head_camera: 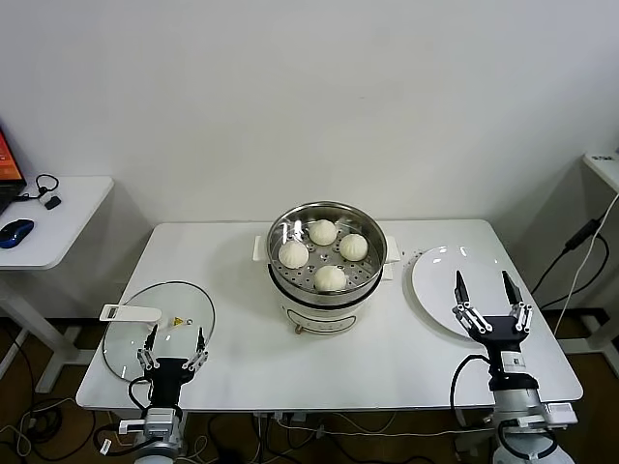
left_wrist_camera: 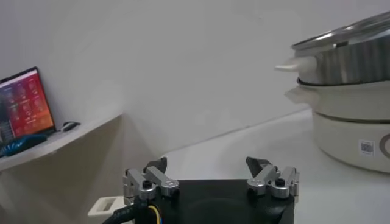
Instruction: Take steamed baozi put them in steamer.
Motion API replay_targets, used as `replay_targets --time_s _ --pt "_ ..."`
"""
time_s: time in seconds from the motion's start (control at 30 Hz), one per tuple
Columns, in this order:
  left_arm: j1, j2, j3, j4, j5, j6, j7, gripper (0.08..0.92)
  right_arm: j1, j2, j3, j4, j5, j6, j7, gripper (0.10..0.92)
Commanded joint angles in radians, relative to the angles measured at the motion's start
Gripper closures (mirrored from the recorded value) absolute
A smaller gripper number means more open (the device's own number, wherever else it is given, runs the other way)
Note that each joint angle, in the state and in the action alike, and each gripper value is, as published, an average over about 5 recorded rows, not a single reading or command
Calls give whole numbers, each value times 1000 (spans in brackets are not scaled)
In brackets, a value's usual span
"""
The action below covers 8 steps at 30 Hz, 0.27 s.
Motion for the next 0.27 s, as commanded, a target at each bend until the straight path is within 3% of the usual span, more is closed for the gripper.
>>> replay_targets --time_s 0.03,0.27 --pt "5 -49 -1 -6 0 -2 0 177 -51 68 6 5 -26 35 -18 203" --pt "8 -49 -4 -13 -2 -2 -1 177 -54 69 -9 5 -34 35 -23 203"
